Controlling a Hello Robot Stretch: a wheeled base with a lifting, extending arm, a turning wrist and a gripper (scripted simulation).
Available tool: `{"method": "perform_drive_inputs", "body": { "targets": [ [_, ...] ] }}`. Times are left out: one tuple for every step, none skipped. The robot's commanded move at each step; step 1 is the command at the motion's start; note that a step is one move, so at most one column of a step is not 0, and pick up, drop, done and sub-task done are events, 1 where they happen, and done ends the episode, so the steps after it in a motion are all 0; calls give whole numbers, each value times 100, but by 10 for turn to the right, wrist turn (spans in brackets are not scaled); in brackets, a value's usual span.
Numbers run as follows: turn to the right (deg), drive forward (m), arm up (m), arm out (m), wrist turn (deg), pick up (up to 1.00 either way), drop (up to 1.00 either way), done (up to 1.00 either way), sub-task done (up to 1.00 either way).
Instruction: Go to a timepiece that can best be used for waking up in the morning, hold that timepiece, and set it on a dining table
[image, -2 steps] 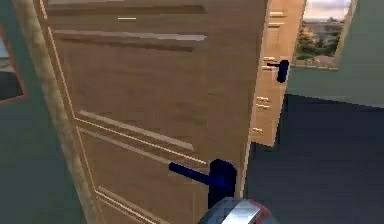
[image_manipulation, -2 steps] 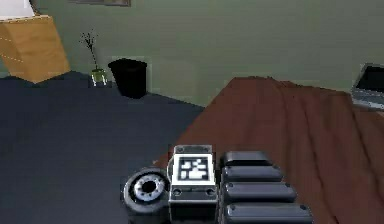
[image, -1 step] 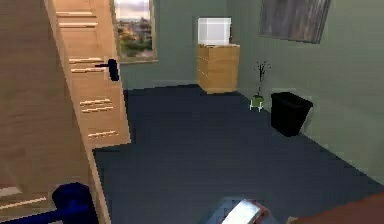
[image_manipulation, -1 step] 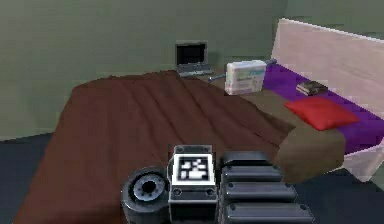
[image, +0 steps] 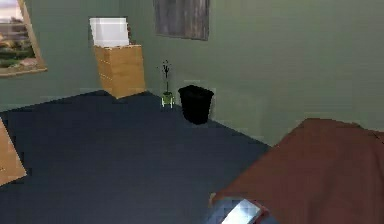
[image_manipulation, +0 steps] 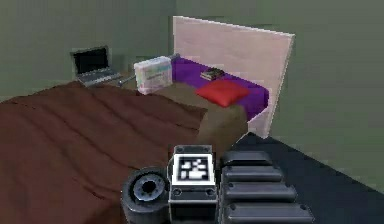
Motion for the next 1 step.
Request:
{"method": "perform_drive_inputs", "body": {
  "targets": [
    [0, 40, 0, 0, 0, 0, 0, 0, 0]
  ]
}}
